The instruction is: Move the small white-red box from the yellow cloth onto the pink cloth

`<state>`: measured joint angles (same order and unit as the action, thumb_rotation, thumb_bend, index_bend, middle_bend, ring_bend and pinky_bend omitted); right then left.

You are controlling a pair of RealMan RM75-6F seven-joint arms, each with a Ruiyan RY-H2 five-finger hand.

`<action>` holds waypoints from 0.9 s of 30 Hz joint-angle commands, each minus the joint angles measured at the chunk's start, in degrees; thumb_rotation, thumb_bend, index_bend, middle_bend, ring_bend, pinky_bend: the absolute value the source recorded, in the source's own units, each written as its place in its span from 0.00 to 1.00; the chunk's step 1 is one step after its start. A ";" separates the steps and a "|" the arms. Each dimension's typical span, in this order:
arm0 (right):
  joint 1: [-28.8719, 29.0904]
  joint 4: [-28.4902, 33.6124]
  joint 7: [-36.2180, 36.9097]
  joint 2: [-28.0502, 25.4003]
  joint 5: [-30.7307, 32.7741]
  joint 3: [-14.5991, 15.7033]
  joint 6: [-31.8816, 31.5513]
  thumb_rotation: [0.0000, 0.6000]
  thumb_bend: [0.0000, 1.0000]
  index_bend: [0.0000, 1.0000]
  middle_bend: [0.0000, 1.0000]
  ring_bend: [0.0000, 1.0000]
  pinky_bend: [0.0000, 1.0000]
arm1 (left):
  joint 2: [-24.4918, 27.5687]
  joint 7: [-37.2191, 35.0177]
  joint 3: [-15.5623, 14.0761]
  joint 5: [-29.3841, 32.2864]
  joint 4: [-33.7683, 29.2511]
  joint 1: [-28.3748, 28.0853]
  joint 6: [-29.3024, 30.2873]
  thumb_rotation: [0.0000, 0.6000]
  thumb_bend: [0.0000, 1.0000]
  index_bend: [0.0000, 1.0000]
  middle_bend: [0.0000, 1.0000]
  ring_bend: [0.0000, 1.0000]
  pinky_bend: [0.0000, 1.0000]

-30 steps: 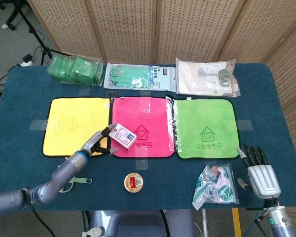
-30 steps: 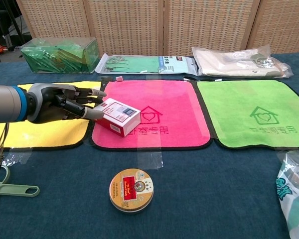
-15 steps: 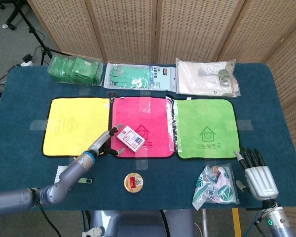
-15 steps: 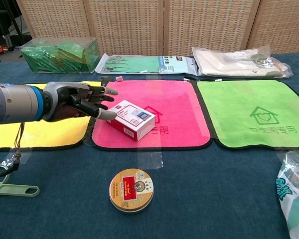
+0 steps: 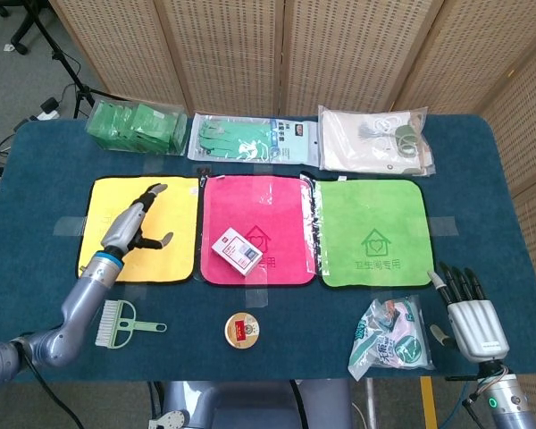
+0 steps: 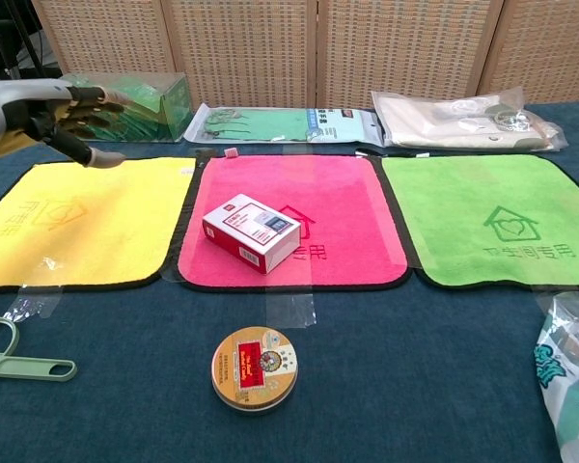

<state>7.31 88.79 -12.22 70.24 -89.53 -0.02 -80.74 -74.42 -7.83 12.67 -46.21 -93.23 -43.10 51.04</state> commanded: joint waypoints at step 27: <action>-0.98 0.00 0.94 -0.65 -0.42 -0.54 -2.49 1.00 0.25 0.00 0.00 0.00 0.00 | 5.93 24.53 -22.79 -35.17 -2.47 28.17 34.84 1.00 0.27 0.00 0.00 0.00 0.00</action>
<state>6.35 88.77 -11.30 69.61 -89.94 -0.57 -83.21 -68.77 16.48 -9.94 -81.05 -95.34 -15.41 85.54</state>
